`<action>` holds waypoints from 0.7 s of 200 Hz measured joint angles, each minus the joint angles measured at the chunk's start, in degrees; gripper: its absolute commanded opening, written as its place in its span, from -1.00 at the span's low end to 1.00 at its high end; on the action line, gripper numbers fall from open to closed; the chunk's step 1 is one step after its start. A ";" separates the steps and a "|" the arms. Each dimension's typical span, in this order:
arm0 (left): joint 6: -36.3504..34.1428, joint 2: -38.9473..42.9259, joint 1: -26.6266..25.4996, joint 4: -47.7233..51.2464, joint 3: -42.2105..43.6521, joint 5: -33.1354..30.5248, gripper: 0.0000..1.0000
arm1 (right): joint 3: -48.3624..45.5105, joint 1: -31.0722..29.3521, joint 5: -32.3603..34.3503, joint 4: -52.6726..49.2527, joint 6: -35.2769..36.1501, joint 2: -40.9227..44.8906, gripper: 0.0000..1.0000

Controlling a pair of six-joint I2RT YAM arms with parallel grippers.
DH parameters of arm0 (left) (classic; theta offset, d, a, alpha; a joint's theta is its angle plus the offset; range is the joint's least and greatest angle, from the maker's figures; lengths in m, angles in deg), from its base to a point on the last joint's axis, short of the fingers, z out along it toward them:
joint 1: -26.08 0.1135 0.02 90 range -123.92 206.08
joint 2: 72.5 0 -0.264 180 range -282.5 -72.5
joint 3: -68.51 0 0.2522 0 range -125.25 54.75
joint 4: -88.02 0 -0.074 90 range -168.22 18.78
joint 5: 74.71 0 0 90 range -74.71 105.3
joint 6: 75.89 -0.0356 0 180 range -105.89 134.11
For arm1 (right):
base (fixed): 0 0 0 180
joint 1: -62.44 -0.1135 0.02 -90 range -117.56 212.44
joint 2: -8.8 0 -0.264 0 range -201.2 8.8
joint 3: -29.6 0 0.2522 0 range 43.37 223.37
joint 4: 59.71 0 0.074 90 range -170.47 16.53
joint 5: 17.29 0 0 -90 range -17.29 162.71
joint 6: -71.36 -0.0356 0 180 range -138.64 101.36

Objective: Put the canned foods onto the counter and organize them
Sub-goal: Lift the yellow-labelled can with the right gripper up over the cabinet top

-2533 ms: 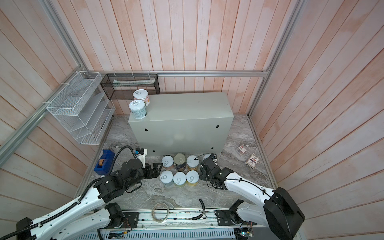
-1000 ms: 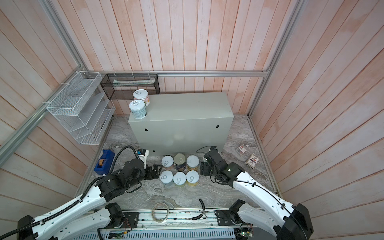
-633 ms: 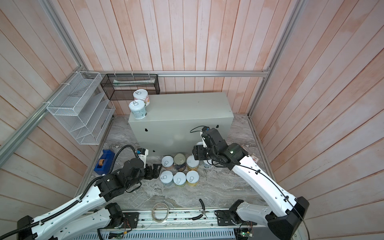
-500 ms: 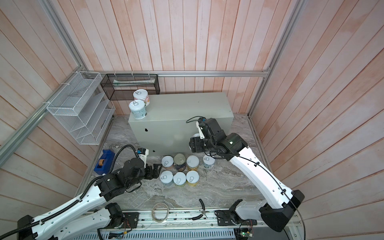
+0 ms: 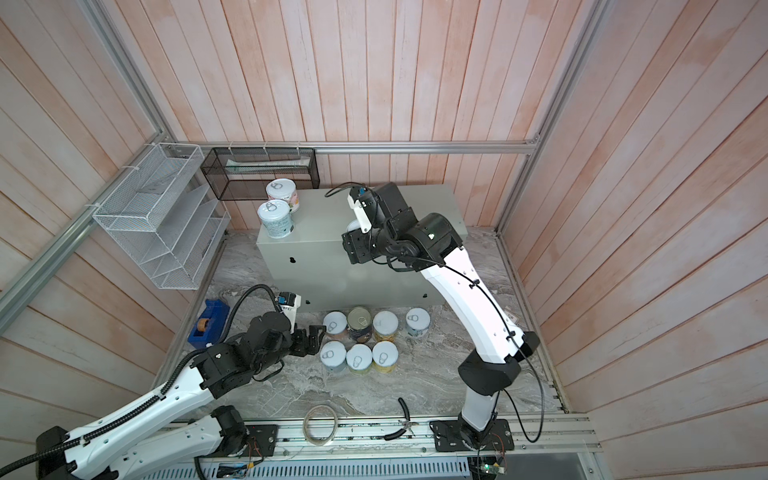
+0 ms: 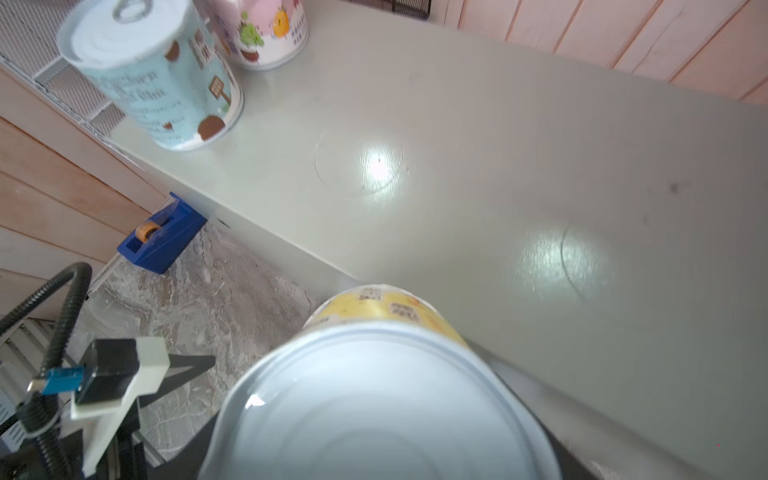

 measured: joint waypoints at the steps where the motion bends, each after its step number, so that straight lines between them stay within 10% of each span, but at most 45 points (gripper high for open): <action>1: -0.09 0.00 0.02 -0.04 0.00 0.02 0.89 | 0.44 0.00 0.07 0.13 0.15 -0.26 -1.00; 140: -4.68 -3.08 4.98 -4.11 -2.38 5.07 0.89 | 7.61 3.26 -1.07 12.68 5.22 -12.07 -1.00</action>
